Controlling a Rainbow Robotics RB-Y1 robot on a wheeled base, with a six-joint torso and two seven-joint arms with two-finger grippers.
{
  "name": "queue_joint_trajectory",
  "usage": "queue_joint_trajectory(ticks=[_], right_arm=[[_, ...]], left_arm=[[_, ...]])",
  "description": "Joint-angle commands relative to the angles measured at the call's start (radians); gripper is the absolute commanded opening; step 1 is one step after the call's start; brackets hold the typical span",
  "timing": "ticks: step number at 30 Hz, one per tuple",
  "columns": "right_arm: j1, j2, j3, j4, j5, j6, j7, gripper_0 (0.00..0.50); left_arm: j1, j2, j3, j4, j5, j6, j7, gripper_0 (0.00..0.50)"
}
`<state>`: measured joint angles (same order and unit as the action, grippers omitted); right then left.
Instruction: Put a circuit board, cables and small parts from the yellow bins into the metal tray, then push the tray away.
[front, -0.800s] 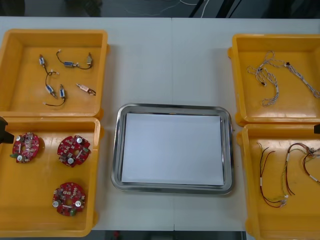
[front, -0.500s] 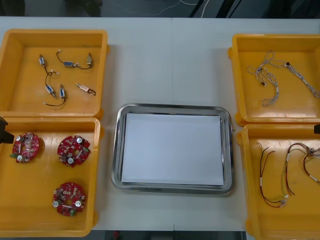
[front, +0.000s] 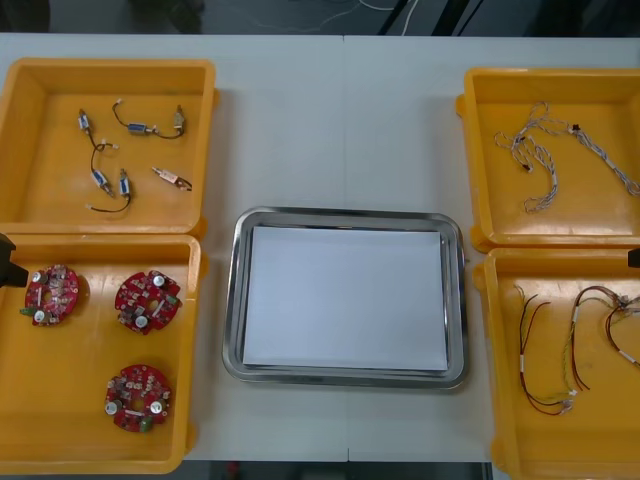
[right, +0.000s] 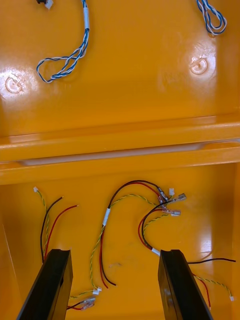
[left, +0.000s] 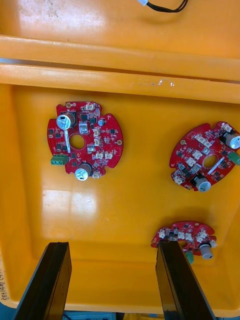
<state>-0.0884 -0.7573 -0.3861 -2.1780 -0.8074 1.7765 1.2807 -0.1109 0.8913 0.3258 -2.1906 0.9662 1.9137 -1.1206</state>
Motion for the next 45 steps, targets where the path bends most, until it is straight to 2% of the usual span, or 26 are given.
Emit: queue_joint_trajectory(ticks=[1, 45], right_arm=[[0.010, -0.043, 0.009, -0.028, 0.002, 0.006, 0.012, 0.500], [0.010, -0.043, 0.009, -0.028, 0.002, 0.006, 0.012, 0.500]], left_arm=[[-0.006, 0.044, 0.029, -0.024, 0.005, 0.006, -0.054, 0.500], [-0.006, 0.044, 0.029, -0.024, 0.005, 0.006, -0.054, 0.500]])
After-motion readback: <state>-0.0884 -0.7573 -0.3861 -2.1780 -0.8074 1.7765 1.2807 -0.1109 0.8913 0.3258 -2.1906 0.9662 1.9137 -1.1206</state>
